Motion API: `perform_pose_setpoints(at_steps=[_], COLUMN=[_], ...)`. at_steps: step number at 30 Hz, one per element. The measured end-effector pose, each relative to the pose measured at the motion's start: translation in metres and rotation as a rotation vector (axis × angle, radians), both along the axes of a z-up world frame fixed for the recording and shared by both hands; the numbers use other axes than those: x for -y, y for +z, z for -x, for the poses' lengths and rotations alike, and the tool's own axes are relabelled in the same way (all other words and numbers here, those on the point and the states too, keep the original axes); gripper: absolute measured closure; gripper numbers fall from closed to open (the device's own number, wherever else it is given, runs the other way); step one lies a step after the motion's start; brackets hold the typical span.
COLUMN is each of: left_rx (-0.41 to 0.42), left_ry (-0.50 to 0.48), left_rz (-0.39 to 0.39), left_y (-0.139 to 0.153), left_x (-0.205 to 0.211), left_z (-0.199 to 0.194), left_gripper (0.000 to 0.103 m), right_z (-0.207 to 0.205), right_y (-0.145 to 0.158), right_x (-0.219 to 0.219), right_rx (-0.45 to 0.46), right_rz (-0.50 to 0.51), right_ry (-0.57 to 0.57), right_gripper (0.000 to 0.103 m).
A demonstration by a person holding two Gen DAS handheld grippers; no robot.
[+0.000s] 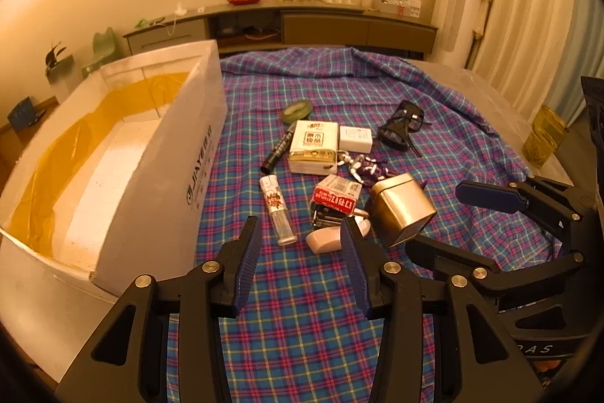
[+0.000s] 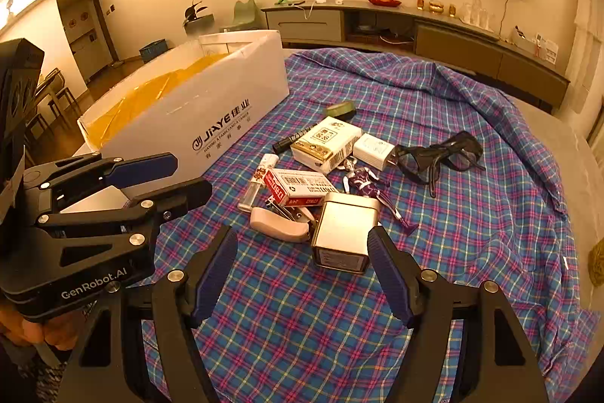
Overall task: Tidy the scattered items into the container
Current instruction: 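Grasp the gold metal tin with the right gripper while the left gripper reaches toward the pink stapler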
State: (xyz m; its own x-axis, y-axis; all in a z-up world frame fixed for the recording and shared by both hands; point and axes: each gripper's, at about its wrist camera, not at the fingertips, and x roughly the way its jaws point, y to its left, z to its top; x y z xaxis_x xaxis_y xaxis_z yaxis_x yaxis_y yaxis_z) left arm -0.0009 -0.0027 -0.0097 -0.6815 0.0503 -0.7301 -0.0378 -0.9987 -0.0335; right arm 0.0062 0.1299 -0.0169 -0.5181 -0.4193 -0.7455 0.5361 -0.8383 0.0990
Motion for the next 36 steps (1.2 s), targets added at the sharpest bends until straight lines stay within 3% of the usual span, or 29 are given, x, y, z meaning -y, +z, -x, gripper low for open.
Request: perform_pose_setpoints(at_steps=[5,13,19,22,31,36], left_rx=[0.029,0.087,0.108,0.095,0.147,0.202], left_ry=[-0.032,-0.086,-0.063,-0.055,-0.179,-0.210], left_rz=[-0.029,-0.007,-0.119,-0.117,-0.169,-0.221], left_y=[-0.012,-0.039,-0.043,-0.040,-0.046,-0.056], left_x=[-0.004,-0.017,-0.005,0.000,-0.012,-0.025], left_z=[0.007,0.024,0.044,0.055,0.094,0.111], left_gripper=[0.057,0.056,0.056,0.053,0.047,0.047], right_z=[0.007,0.026,0.039,0.046,0.064,0.071], right_y=[-0.008,-0.027,-0.040,-0.045,-0.060,-0.068], right_x=[-0.004,-0.022,-0.021,-0.018,-0.005,-0.015], right_rx=[0.031,0.121,0.160,0.169,0.155,0.200], right_rz=[-0.009,-0.009,-0.002,0.006,-0.035,-0.015], right_ry=[-0.020,-0.073,-0.082,-0.082,-0.082,-0.120], right_gripper=[0.030,0.030,0.030,0.027,0.025,0.035])
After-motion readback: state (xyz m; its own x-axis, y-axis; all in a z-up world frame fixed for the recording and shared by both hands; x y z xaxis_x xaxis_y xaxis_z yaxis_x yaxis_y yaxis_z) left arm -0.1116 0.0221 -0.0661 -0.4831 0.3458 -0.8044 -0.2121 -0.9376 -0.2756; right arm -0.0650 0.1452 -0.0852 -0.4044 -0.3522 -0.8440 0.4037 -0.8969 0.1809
